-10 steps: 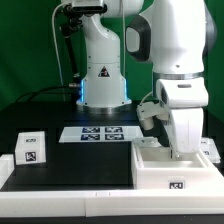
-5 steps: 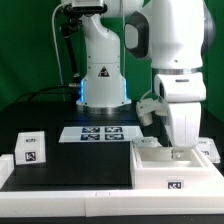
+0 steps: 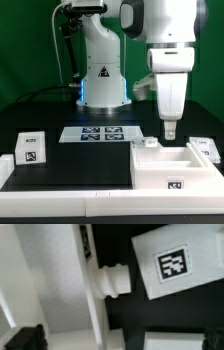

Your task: Assemble cabinet

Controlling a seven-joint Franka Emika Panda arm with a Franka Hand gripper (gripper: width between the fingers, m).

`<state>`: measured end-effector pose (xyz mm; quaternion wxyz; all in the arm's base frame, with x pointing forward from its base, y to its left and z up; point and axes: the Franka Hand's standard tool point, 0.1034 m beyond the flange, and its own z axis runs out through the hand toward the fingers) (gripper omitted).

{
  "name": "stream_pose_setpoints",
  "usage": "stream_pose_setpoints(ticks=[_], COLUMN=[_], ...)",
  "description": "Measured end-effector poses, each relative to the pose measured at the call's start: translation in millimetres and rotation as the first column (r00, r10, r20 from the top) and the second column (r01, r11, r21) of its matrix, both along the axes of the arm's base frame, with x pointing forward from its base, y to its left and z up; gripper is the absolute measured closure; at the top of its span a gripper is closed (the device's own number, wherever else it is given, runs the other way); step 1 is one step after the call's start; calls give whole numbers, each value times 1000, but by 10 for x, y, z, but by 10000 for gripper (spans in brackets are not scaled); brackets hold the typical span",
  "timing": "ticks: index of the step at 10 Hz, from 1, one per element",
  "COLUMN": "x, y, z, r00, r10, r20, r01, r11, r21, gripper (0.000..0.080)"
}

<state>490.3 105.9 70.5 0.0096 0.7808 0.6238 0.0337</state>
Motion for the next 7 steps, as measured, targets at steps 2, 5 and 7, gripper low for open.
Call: stream_pose_setpoints(ticks=[2,5,7], x=[-213,-392,-395], y=[244,625,667], z=[18,-86,-134], r00=[996,999,999], r10=[-88,-49,-43], r20=[14,0,-7], r01=[87,49,43], r11=[996,998,998], r21=[25,41,43], gripper=[1,2,2])
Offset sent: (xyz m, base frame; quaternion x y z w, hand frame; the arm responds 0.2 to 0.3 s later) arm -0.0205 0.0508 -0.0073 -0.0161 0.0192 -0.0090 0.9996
